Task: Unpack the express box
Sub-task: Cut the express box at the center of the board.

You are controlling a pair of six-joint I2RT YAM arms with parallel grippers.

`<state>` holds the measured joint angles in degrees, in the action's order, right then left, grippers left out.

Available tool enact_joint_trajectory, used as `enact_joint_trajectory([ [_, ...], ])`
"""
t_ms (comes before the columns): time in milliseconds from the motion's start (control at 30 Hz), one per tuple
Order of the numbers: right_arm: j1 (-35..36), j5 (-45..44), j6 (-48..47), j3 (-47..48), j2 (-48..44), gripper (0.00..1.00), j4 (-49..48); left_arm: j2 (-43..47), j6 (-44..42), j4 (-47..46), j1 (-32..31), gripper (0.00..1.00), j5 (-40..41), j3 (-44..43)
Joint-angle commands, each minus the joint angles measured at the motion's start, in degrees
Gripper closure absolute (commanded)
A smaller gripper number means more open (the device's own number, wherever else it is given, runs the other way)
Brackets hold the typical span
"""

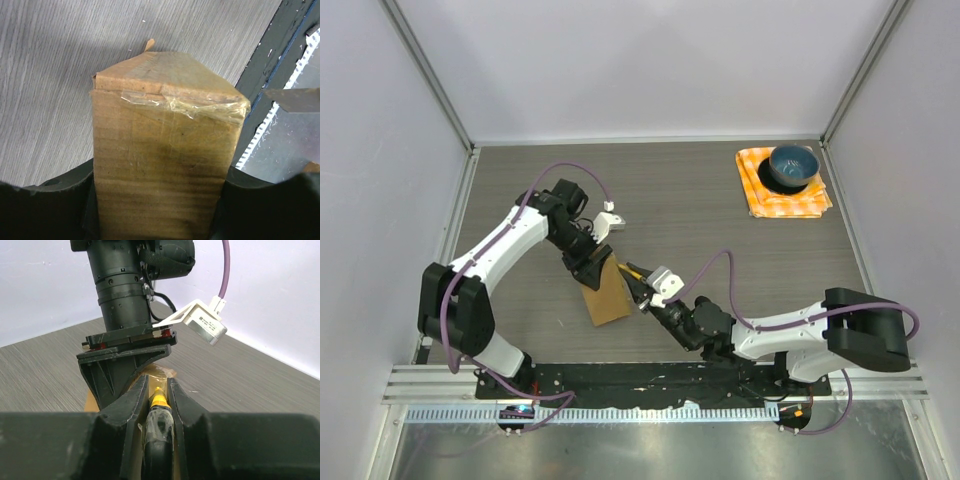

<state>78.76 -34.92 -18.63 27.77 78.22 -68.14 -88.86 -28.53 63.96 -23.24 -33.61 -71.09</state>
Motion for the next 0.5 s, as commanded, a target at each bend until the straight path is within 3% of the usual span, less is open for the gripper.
enact_joint_trajectory([
  [0,0.25,-1.65,1.05,2.02,1.06,0.99,-4.02,2.64,0.76,0.9,0.04,0.7,-1.11,-0.01],
  [467,-0.36,-1.65,3.07,2.38,3.52,0.99,-4.46,3.25,0.5,0.72,-0.05,0.71,-1.46,0.6],
])
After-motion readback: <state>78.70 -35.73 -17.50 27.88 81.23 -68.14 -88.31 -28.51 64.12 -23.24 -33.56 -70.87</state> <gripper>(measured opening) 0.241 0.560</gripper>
